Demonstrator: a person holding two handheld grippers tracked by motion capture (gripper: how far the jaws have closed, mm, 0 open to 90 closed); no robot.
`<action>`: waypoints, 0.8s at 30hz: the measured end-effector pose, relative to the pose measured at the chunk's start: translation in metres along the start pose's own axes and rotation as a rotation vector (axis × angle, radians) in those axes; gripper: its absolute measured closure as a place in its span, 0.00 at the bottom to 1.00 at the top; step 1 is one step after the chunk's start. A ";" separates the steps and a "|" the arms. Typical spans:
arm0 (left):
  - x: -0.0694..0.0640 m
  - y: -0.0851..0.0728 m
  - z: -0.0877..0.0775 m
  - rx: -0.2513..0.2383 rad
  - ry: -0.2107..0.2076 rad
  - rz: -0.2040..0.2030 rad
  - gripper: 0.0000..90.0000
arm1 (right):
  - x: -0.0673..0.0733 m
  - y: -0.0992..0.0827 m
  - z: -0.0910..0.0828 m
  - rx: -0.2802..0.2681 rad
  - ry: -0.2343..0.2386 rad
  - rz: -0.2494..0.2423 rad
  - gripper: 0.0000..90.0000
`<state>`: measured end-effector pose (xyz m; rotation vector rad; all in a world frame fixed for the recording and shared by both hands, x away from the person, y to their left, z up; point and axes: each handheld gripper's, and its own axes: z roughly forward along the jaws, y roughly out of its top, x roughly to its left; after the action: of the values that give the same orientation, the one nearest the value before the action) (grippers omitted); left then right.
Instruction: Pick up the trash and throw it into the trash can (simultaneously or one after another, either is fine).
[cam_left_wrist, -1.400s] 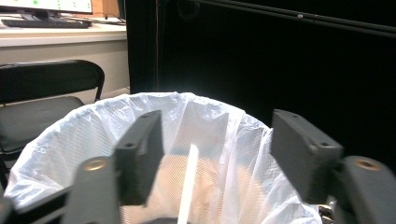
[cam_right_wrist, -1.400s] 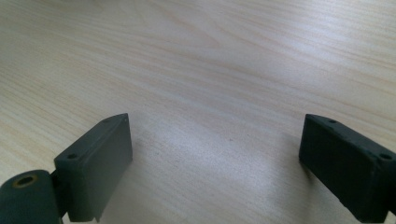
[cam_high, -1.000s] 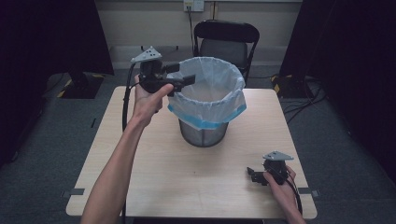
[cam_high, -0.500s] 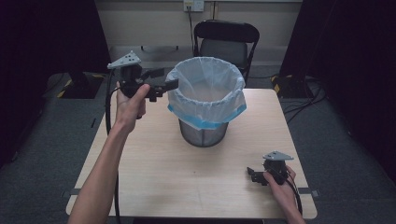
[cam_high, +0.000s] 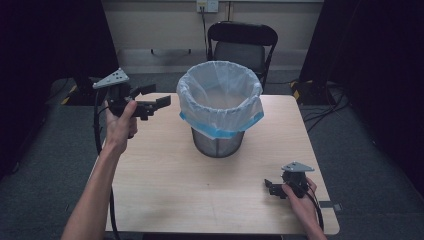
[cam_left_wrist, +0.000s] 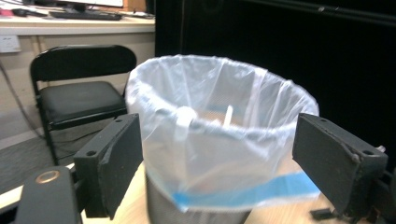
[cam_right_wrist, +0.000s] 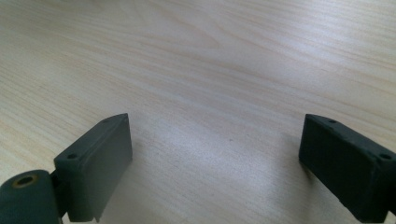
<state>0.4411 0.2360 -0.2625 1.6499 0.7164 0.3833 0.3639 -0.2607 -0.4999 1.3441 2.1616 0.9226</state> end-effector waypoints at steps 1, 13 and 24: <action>0.000 0.000 0.000 0.000 0.000 0.000 0.18 | 0.000 0.000 0.000 0.000 0.000 0.000 0.10; 0.007 -0.026 -0.030 0.020 0.040 0.000 0.18 | 0.000 0.000 0.000 -0.001 0.000 -0.002 0.10; 0.004 -0.046 -0.042 0.054 0.069 0.016 0.18 | 0.000 0.000 0.000 0.000 0.000 0.000 0.10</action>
<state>0.4073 0.2740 -0.2986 1.7006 0.7713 0.4374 0.3639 -0.2606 -0.5000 1.3444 2.1613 0.9228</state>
